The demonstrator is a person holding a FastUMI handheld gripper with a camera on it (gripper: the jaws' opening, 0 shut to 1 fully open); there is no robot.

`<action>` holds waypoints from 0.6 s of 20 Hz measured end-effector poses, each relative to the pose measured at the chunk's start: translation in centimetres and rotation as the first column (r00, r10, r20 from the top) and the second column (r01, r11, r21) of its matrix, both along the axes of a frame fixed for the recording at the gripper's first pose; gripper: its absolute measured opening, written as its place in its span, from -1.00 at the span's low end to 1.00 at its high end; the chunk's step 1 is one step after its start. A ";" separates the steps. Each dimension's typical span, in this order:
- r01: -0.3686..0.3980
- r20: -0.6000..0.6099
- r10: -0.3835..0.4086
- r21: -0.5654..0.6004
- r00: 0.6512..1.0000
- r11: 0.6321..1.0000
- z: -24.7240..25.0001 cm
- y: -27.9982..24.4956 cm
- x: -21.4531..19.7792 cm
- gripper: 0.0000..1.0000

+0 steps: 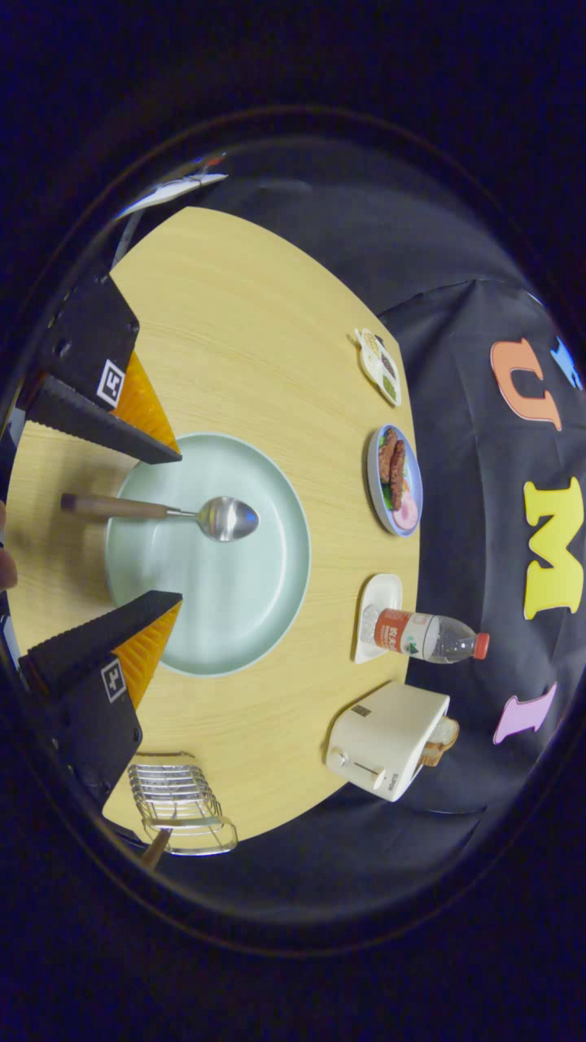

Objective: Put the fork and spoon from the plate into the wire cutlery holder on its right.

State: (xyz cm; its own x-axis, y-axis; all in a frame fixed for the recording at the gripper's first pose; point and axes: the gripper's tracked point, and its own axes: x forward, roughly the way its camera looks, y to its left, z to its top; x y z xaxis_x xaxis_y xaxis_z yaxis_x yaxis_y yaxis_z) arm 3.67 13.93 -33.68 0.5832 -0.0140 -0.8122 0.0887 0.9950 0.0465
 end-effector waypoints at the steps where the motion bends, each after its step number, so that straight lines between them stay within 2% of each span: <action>1: 0.000 -0.007 0.000 -0.007 1.000 1.000 -0.4 0.0 0.1 0.91; 2: 0.000 -0.016 0.000 -0.004 1.000 1.000 -0.9 0.1 0.1 0.90; 5: -0.007 -0.035 0.006 -0.010 0.999 1.000 -1.7 0.4 0.5 0.53; 8: -0.016 -0.042 0.015 -0.019 0.999 1.000 -2.3 0.7 0.7 0.46; 9: -0.016 -0.053 0.015 -0.013 0.998 1.000 -2.4 0.9 0.8 0.05; 12: -0.002 -0.065 0.002 -0.007 0.998 1.000 -2.9 1.0 0.9 -0.37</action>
